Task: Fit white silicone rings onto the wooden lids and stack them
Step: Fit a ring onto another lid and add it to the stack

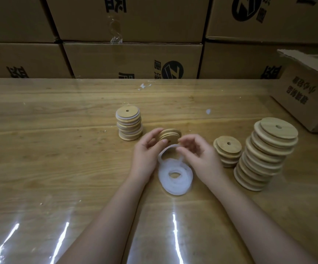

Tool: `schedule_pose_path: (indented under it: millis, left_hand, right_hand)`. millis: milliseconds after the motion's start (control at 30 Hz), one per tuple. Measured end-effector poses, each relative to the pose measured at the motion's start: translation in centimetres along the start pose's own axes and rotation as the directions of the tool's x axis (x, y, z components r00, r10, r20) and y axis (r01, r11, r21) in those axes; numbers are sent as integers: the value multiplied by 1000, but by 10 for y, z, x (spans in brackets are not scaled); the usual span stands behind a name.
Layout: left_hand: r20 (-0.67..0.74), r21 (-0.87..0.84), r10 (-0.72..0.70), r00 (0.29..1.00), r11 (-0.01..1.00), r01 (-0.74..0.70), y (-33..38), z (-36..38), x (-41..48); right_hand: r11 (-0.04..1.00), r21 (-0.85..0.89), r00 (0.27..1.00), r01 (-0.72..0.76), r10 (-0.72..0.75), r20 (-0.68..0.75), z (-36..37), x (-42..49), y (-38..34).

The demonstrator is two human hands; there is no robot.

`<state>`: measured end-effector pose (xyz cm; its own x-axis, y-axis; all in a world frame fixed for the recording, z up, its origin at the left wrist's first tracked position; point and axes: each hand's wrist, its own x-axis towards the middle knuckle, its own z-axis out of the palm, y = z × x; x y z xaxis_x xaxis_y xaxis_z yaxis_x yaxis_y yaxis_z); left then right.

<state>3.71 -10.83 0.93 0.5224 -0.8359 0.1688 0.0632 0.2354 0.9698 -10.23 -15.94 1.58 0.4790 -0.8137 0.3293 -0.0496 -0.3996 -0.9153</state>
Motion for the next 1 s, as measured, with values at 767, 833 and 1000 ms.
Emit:
schedule_pose_path:
  millis: [767, 833, 1000]
  left_hand:
    - [72, 305, 102, 992, 945, -119, -6, 3, -3]
    - [57, 316, 121, 991, 939, -133, -7, 3, -1]
    - [46, 289, 134, 990, 947, -141, -9, 2, -1]
  right_hand:
    - [985, -167, 958, 53, -97, -271, 1, 8, 21]
    - [984, -171, 959, 41, -87, -270, 1, 8, 21]
    - [984, -178, 958, 18, -68, -279, 1, 7, 21]
